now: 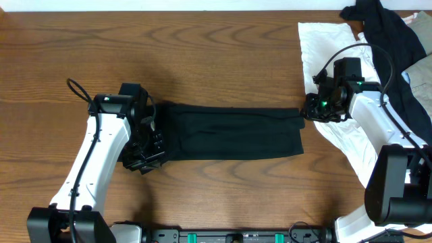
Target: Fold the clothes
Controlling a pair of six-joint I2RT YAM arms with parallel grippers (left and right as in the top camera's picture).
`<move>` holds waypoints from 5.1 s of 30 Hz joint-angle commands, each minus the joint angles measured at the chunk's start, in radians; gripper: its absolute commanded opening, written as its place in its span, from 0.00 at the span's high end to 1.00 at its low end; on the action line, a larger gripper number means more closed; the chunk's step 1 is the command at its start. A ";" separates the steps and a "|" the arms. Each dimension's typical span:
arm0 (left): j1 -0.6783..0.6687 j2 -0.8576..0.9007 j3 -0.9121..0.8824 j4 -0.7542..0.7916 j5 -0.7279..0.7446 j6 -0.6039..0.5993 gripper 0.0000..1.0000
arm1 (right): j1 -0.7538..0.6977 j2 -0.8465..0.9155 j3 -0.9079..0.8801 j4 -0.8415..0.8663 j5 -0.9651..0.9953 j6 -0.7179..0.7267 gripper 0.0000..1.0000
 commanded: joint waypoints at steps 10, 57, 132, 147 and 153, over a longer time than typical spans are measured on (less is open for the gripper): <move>-0.026 0.001 -0.010 0.223 -0.172 0.129 0.84 | -0.007 -0.018 0.000 0.000 0.003 -0.011 0.85; -0.205 0.104 -0.291 0.660 -0.403 0.232 0.94 | -0.006 -0.018 0.000 -0.003 0.003 -0.011 0.85; -0.400 0.085 -0.245 0.326 -0.394 -0.105 0.44 | -0.006 -0.018 0.000 -0.021 0.003 -0.023 0.85; -0.400 0.086 -0.312 0.372 -0.518 -0.169 0.21 | -0.007 -0.018 0.000 -0.014 0.003 -0.046 0.85; -0.399 0.085 -0.313 0.369 -0.488 -0.383 0.12 | -0.007 -0.018 0.000 -0.014 0.003 -0.056 0.85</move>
